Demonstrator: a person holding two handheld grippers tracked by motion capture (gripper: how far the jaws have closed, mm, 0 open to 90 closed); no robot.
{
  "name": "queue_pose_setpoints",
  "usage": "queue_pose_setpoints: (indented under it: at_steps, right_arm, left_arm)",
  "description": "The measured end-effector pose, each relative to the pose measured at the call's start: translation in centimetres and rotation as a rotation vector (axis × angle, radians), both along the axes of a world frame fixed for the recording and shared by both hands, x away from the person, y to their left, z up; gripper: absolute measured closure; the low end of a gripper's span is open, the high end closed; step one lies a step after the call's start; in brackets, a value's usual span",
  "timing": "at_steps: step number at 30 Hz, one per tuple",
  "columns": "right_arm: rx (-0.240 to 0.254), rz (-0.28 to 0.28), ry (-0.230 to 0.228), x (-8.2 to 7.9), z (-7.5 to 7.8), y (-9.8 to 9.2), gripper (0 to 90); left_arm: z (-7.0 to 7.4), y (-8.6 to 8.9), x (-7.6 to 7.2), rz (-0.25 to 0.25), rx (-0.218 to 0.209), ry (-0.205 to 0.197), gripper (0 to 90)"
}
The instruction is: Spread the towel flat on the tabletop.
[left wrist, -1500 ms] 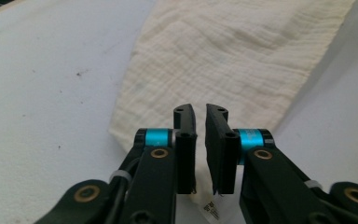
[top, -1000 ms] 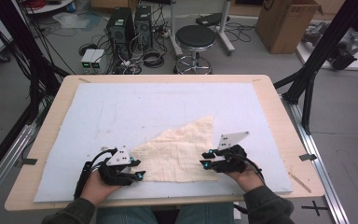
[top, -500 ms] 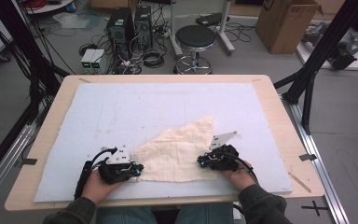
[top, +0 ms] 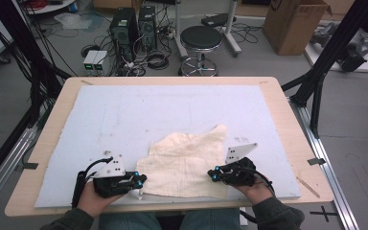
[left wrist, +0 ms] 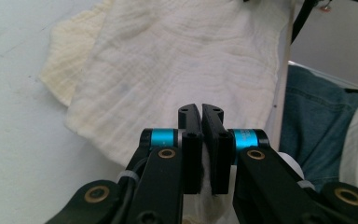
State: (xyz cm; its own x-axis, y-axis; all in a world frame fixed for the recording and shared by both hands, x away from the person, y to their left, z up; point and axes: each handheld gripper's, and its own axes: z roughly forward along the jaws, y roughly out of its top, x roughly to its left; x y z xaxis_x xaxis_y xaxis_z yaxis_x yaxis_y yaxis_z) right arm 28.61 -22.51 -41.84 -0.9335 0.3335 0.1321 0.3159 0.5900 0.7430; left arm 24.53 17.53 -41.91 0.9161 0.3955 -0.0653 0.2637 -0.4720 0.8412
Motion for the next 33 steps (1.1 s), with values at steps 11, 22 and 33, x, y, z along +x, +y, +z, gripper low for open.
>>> queue_pose_setpoints:
  at_steps: [11, 22, 33]
  right_arm:
    - [0.051, -0.059, -0.017, 0.2, 0.4, -1.8, 68.7]
    - [0.019, -0.117, -0.012, 1.9, -0.7, -2.0, 65.2]
    - [0.015, -0.118, -0.016, 2.2, -1.1, -2.1, 65.6]
  left_arm:
    - [0.4, -0.1, 1.3, 0.019, -0.063, 0.026, 52.7]
    - [1.1, -1.8, 7.7, 0.307, -0.022, 0.022, 56.9]
    - [-1.2, -5.3, 12.4, 0.335, 0.113, 0.167, 58.7]
